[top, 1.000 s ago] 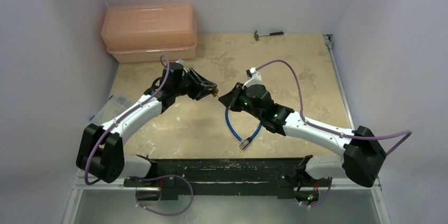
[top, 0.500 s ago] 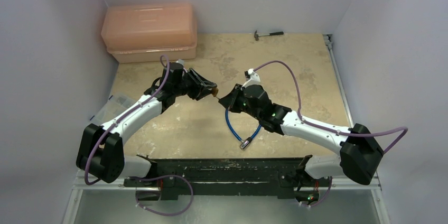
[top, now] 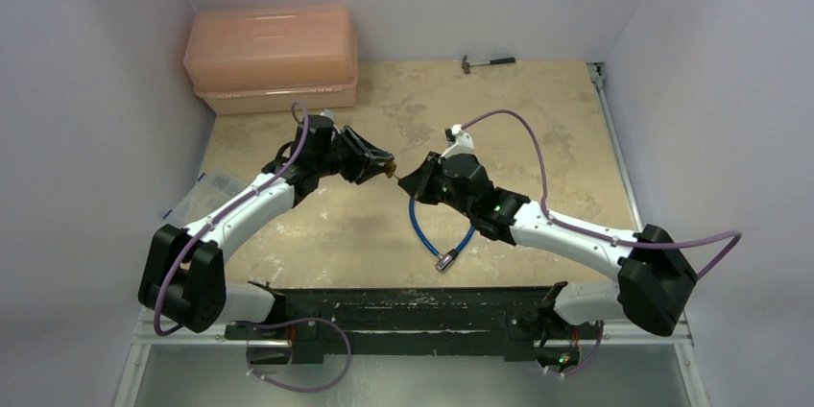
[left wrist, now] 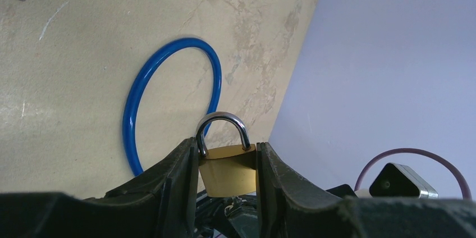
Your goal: Unlock with the key
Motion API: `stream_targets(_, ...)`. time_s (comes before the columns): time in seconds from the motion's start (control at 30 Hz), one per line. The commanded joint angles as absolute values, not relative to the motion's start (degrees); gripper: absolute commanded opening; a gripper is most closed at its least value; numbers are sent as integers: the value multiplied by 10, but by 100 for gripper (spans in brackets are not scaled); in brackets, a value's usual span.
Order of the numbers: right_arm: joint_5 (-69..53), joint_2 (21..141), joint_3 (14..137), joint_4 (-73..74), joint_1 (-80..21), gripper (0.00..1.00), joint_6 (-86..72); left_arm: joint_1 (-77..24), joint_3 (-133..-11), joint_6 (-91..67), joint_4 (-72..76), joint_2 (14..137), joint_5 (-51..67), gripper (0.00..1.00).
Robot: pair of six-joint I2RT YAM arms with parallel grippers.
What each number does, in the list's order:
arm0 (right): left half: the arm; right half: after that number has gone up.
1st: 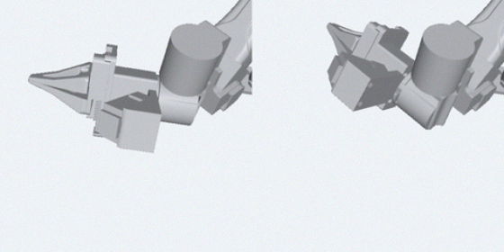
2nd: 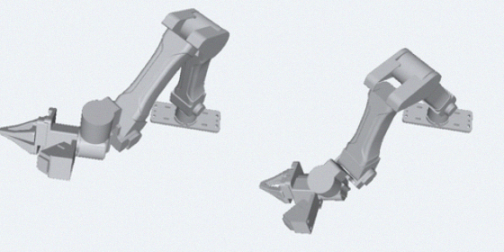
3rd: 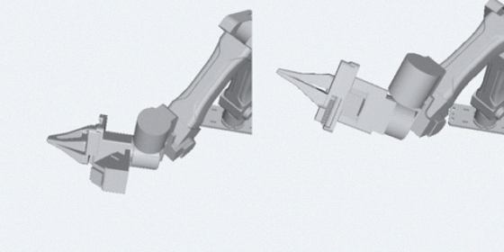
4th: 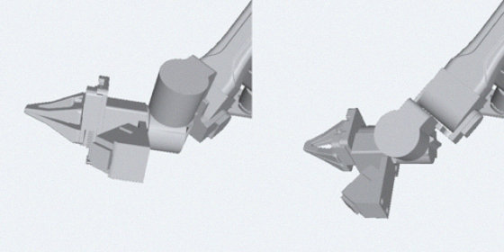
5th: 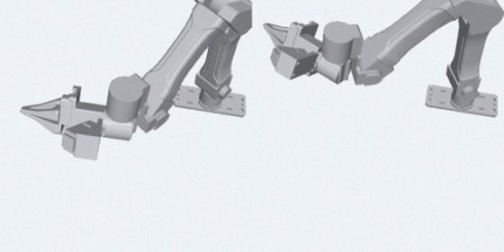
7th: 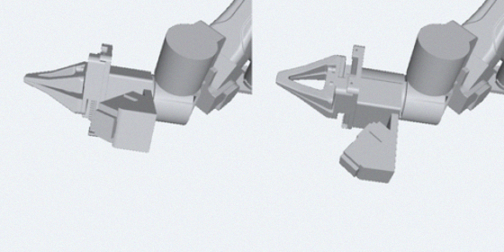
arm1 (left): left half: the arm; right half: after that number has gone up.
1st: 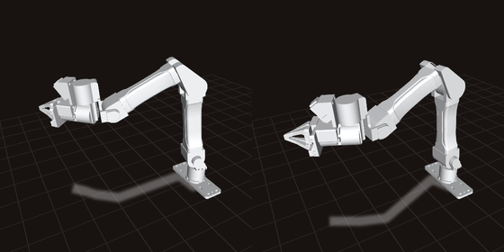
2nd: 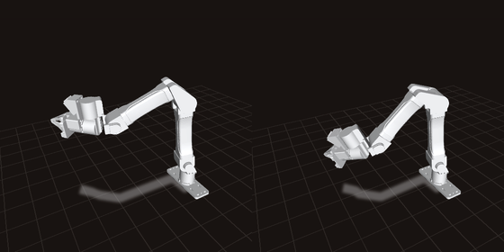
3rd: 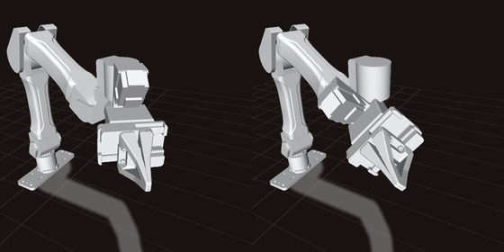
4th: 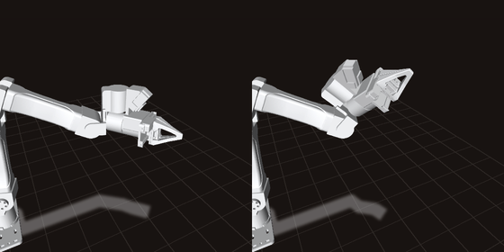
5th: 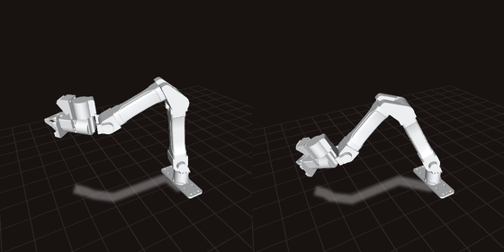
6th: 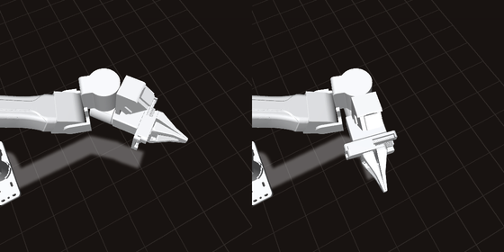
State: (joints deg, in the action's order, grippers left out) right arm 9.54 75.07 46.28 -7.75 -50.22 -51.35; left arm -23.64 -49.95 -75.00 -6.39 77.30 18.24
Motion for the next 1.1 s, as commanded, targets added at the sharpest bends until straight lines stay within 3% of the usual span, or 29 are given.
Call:
stream_targets(0.0,110,751,493,-90,-504,0,-506,-234,-502,-757,-27,765,194,0)
stream_targets(1.07,101,766,496,-87,-505,0,-499,-235,-506,-762,-30,771,190,0)
